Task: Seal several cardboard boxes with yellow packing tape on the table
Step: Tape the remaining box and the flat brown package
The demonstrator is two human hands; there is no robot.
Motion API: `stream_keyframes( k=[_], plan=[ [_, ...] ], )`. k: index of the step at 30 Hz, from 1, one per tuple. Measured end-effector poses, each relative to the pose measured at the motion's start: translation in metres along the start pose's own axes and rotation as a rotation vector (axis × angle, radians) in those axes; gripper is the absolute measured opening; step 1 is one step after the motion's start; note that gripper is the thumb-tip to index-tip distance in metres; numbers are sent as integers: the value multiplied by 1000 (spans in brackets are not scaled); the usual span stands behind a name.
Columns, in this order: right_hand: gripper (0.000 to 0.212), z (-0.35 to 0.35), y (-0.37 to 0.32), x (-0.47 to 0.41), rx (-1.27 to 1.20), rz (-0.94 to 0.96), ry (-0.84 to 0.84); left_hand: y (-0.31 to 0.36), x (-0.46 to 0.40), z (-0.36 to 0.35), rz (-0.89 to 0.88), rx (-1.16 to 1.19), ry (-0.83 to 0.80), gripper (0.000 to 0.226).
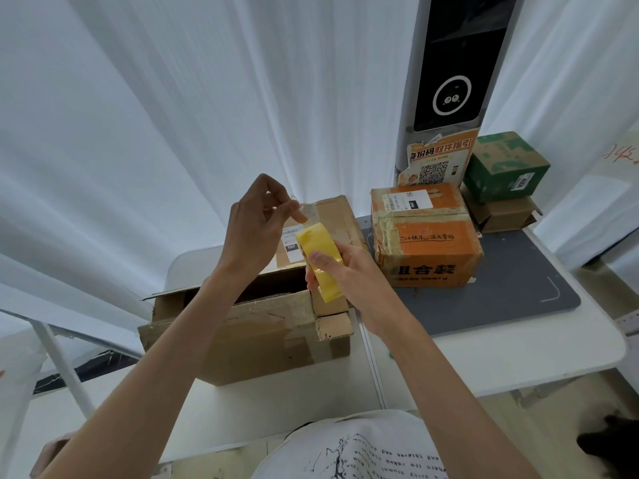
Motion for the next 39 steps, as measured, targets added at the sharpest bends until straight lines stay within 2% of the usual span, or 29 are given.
stream_keyframes(
  k=[5, 10, 14, 18, 23, 30, 33, 36, 39],
  plan=[
    [20, -1, 1, -4, 26, -50, 48, 11, 5, 7, -29, -15, 43, 17],
    [20, 8, -2, -5, 104, -47, 132, 18, 1, 6, -44, -17, -4, 20],
    [27, 15, -5, -5, 188, -43, 149, 8, -5, -7, -39, -112, -208, 61],
    [39, 21, 5, -6, 165, -101, 191, -10, -5, -20, -44, -225, -215, 77],
    [45, 31, 12, -6, 246, -74, 328, -2, 6, -32, -120, -231, -119, 61],
    [45, 39, 9, -5, 391, -22, 398, 7, 14, -28, -75, -95, -35, 53],
    [40, 38, 10, -5, 380, -38, 341, 10, 13, -21, -69, -51, -11, 51],
    [38, 34, 6, -2, 243, -82, 237, -2, 2, -11, -2, 2, 19, 53],
    [20, 30, 2, 1, 208, -114, 149, -14, -8, -5, 49, 24, 10, 54]
  ],
)
Point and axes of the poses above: each hand's wrist, its own x-axis away from the middle knuckle, its own z-axis out of the back of the hand, y = z × x, the point moved 8 cm from there along -x, towards the middle knuckle, and after that the axes turned 1 degree about x, right-handed, at the moved point
